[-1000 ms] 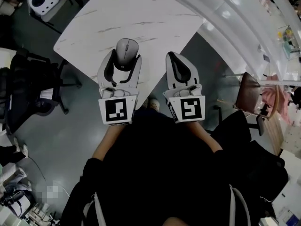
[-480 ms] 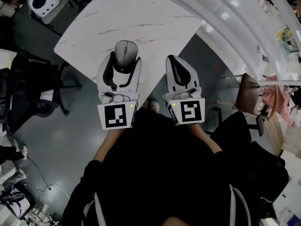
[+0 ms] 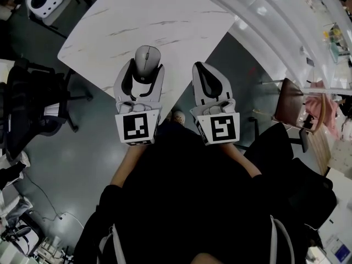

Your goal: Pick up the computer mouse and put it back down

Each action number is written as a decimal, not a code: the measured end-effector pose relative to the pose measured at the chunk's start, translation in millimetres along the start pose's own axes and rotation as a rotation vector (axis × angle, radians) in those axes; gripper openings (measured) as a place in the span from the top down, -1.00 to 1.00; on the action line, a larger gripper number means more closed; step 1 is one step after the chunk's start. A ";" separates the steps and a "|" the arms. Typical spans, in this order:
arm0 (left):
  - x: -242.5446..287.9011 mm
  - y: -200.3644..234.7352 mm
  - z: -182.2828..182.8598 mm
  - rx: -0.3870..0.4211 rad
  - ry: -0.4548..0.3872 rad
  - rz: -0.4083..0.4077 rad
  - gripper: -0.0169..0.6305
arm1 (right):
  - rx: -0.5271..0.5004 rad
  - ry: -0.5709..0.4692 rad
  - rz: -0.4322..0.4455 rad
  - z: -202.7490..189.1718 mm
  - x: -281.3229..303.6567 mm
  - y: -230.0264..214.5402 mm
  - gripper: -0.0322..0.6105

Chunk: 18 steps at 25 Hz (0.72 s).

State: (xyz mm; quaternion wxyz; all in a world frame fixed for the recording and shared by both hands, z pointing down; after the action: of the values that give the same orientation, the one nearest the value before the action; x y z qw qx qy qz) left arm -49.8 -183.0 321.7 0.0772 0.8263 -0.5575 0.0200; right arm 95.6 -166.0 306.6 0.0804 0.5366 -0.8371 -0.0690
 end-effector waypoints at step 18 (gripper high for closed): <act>13.9 27.7 -109.3 -0.069 0.259 0.036 0.03 | 0.015 0.153 0.065 -53.1 14.9 16.3 0.84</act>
State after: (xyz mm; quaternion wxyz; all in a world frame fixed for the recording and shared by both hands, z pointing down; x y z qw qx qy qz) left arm -64.4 -189.5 434.2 0.1764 0.8035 -0.5580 0.1086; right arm 86.1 -174.3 362.7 0.1425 0.5136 -0.8459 -0.0189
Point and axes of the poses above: the fingertips, and each gripper's own axes: x forward along the fingers, y to its left, z out of its top, the point moved 4 cm from there along -x, backward along the fingers, and after that the axes turned 8 degrees about -x, right-handed, at the moved point
